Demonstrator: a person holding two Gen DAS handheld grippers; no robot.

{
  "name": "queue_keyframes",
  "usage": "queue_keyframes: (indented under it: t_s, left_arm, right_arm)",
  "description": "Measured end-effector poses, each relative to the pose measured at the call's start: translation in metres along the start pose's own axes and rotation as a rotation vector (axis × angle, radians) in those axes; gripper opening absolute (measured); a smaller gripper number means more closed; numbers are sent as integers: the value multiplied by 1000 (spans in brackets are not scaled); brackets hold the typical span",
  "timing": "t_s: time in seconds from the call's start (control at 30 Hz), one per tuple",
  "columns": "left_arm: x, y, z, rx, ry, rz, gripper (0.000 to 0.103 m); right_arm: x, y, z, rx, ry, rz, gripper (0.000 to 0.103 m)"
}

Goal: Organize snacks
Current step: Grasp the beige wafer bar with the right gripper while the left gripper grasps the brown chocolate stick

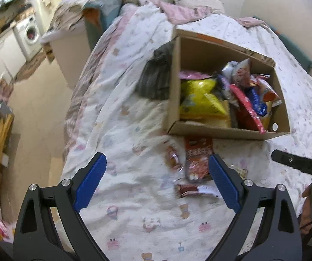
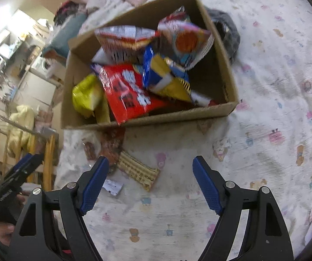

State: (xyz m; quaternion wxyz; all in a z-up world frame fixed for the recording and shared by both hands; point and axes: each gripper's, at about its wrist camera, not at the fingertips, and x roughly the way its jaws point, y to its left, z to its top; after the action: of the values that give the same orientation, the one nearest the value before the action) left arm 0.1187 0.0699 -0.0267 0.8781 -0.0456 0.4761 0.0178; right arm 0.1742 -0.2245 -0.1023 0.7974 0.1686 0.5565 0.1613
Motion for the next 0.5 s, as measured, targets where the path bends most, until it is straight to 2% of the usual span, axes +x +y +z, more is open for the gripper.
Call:
queue_keyframes:
  t_s: [0.07,0.27,0.37,0.5]
  left_arm:
    - [1,11,-2,-39,14,-7,93]
    - [2,29,-2,-73,13,2,93]
    - [7,38,-4,-99,34,-1,93]
    - [11,44,-4,-121,49,-5,93]
  right_arm:
    - [12,4,1,-19,27,-10,82]
    - [54,21,3,-115,123,-83,82]
    - [75,29,1,-163,179,-79,82]
    - [94,46,-3,-305,198,-147,82]
